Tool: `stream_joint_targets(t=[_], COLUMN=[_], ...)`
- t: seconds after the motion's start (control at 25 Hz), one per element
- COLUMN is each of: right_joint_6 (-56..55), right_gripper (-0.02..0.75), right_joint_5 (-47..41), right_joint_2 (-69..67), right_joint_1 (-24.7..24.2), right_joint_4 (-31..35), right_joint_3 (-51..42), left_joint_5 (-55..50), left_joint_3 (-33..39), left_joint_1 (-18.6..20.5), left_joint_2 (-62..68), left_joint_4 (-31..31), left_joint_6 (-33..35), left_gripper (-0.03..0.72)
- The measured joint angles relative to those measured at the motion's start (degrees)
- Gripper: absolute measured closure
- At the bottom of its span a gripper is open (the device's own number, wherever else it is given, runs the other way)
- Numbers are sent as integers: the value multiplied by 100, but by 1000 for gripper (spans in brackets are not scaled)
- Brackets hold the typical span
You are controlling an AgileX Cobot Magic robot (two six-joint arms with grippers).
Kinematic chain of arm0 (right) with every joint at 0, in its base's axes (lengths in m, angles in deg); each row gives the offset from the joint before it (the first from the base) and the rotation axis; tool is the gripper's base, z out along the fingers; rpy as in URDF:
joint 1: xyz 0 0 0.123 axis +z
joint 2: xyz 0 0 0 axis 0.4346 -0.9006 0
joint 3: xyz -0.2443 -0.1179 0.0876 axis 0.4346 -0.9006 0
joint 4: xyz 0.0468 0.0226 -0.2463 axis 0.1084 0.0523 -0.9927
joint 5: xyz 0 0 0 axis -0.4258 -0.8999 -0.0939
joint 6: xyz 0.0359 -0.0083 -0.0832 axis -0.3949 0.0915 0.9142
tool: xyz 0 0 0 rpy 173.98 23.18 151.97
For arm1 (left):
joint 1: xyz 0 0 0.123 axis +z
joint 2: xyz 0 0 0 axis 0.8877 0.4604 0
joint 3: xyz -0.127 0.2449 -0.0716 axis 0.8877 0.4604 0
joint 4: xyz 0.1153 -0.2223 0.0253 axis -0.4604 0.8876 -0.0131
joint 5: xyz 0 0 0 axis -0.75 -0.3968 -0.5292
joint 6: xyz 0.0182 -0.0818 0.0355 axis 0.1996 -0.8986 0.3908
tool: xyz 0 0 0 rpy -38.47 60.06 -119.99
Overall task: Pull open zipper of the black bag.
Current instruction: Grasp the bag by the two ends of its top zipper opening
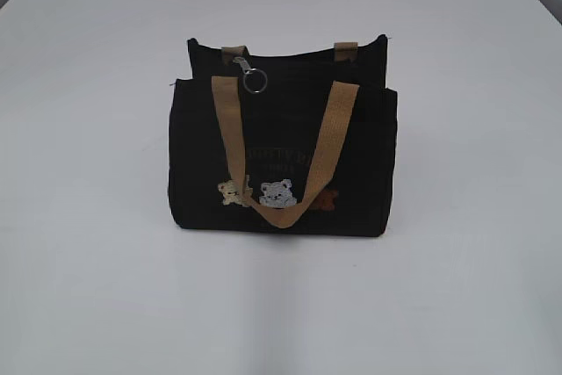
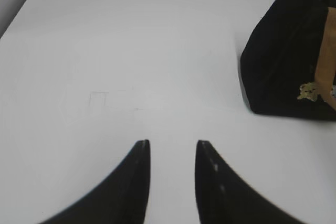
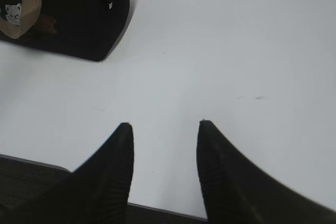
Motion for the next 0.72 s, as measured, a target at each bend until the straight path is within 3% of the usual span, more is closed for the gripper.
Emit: stream_joint_targets(t=[0.72], right_joint_6=[0], right_gripper=[419], right_joint_5=[0], right_joint_2=[0], right_joint_1=[0], right_joint_4=[0], right_joint_3=[0], left_joint_5=[0], left_joint_3=[0], left_joint_1=[0], left_joint_2=[0], left_joint_4=[0], left_joint_6=[0], left_gripper=[456])
